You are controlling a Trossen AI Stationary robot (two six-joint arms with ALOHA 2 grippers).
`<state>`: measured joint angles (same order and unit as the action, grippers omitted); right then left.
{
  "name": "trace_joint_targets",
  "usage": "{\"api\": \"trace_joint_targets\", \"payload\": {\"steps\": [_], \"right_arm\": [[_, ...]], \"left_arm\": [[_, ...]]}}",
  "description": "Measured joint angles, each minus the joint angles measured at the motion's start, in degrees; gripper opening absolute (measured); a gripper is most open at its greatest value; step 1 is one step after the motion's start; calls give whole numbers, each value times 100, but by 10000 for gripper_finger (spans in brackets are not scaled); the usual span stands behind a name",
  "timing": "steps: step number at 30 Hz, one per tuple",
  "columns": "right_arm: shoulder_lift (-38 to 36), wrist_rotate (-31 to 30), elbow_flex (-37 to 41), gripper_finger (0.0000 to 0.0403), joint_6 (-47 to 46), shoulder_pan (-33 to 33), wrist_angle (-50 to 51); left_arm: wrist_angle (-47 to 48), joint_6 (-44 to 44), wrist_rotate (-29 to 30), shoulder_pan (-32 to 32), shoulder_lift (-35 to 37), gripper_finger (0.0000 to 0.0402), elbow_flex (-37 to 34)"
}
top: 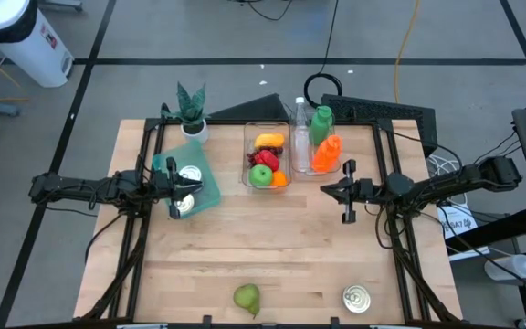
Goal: Pick & Place Food Item
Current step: Stack the blue and pink tuna can on top of the blue and pink tuna can in the bin
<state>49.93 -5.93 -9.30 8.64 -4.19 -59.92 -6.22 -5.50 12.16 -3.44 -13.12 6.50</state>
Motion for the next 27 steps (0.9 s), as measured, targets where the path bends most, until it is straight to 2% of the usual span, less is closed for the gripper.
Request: {"api": "trace_joint_targets", "payload": {"steps": [6, 10, 21, 27], "right_arm": [[-23, -47, 0, 1, -46, 0, 24], [-278, -335, 0, 0, -18, 2, 500], [-2136, -343, 0, 0, -427, 2, 2954], [-2574, -345, 0, 0, -493, 1, 3451]], "left_arm": [[55, 264, 135, 0, 0, 49, 0], [38, 12, 117, 0, 2, 49, 0], [46, 3, 249, -2, 2, 49, 0], [46, 111, 249, -2, 2, 49, 0]]}}
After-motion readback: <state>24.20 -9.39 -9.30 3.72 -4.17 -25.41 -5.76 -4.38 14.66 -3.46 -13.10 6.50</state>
